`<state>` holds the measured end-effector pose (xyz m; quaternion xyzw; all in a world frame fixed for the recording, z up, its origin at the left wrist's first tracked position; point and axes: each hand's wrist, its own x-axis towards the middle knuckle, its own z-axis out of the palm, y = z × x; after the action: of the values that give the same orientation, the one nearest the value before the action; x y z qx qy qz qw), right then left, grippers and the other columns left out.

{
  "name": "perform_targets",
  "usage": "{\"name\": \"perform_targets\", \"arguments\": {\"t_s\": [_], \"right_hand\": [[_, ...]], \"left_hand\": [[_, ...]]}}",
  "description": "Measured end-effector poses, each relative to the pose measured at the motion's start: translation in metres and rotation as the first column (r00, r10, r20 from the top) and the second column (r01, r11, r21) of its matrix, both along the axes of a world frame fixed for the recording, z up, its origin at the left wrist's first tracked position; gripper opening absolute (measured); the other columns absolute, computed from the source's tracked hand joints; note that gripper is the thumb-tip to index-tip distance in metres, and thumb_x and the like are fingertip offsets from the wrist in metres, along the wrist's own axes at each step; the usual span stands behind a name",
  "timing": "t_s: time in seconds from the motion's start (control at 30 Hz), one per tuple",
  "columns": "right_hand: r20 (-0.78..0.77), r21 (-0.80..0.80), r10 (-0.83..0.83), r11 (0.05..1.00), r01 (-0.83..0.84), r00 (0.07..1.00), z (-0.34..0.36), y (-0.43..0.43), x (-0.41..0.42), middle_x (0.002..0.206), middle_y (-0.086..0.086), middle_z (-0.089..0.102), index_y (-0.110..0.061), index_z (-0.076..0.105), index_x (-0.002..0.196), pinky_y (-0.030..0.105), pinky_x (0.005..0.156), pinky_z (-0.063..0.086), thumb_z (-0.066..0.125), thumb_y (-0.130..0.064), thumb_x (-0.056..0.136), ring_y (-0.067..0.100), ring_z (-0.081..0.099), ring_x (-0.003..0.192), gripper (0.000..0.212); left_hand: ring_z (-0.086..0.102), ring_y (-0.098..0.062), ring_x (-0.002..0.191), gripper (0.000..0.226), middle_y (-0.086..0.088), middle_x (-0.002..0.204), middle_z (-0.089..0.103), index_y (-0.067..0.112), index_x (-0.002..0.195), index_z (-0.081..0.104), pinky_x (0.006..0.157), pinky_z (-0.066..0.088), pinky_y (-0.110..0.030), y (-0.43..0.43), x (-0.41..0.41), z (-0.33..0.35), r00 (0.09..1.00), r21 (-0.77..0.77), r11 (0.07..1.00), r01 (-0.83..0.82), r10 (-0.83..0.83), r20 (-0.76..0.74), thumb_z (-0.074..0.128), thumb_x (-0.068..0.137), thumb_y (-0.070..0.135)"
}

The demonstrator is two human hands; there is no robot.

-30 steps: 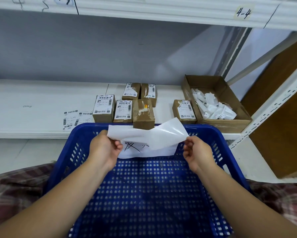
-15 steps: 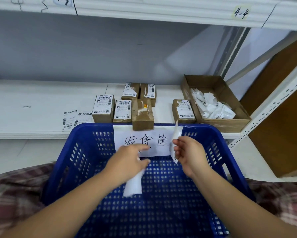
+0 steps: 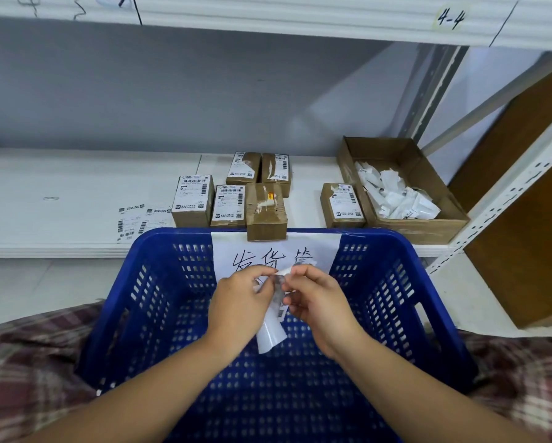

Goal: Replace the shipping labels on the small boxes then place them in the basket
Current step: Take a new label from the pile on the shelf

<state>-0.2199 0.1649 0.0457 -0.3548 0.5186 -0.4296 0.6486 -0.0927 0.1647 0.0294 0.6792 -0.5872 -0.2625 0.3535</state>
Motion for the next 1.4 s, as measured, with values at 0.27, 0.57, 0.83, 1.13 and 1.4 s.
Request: {"name": "perform_targets", "arguments": {"t_s": [0.27,0.57,0.83,1.13,1.4], "right_hand": [[-0.384,-0.098,0.267,0.940,-0.327,0.884,-0.014,0.009,0.007,0.093,-0.007,0.059,-0.021,0.060,0.110,0.013,0.076,0.045,0.071,-0.028,0.087,0.004,0.057,0.086,0.026],[-0.307,-0.059,0.353,0.920,-0.388,0.884,-0.012,-0.001,-0.004,0.068,0.002,0.049,-0.018,0.053,0.066,0.023,0.060,0.037,0.061,-0.014,0.094,0.011,0.044,0.063,0.030],[-0.218,-0.061,0.052,0.996,-0.067,0.975,0.001,-0.022,-0.018,0.078,0.003,0.061,-0.015,0.062,0.077,0.021,0.055,0.041,0.055,-0.012,0.096,0.011,0.056,0.064,0.021],[-0.221,-0.324,-0.543,0.825,0.464,0.810,0.016,-0.086,-0.080,0.092,-0.002,0.065,-0.026,0.059,0.088,0.022,0.058,0.051,0.051,-0.021,0.101,0.012,0.063,0.067,0.016],[-0.594,-0.396,-0.553,0.833,0.387,0.584,-0.031,-0.154,-0.140,0.086,-0.005,0.068,-0.016,0.070,0.104,0.036,0.080,0.051,0.054,-0.024,0.098,0.020,0.063,0.084,0.019]], "left_hand": [[0.066,-0.005,0.070,0.010,0.000,0.084,0.069,0.013,0.090,0.068,0.062,0.050,-0.013,-0.004,0.000,0.005,0.779,0.168,0.978,-0.120,0.198,-0.595,0.060,0.090,0.008],[0.052,-0.009,0.060,0.009,0.002,0.068,0.058,0.015,0.095,0.068,0.062,0.043,-0.023,-0.012,0.006,-0.002,0.909,0.100,0.991,-0.086,0.119,-0.398,0.061,0.090,0.014],[0.054,-0.012,0.083,0.007,-0.004,0.097,0.059,0.022,0.089,0.067,0.070,0.038,-0.021,-0.040,0.012,0.006,0.918,0.034,0.989,-0.145,0.147,-0.369,0.063,0.089,0.017],[0.062,-0.016,0.085,0.020,0.008,0.085,0.066,0.032,0.079,0.059,0.084,0.051,-0.038,-0.082,-0.006,0.030,0.916,-0.079,0.993,-0.087,0.049,-0.399,0.063,0.088,0.014],[0.061,-0.017,0.077,0.022,-0.001,0.081,0.066,0.020,0.077,0.063,0.082,0.051,-0.040,-0.103,-0.031,0.023,0.813,0.019,0.999,-0.041,0.045,-0.581,0.056,0.091,0.004]]}}
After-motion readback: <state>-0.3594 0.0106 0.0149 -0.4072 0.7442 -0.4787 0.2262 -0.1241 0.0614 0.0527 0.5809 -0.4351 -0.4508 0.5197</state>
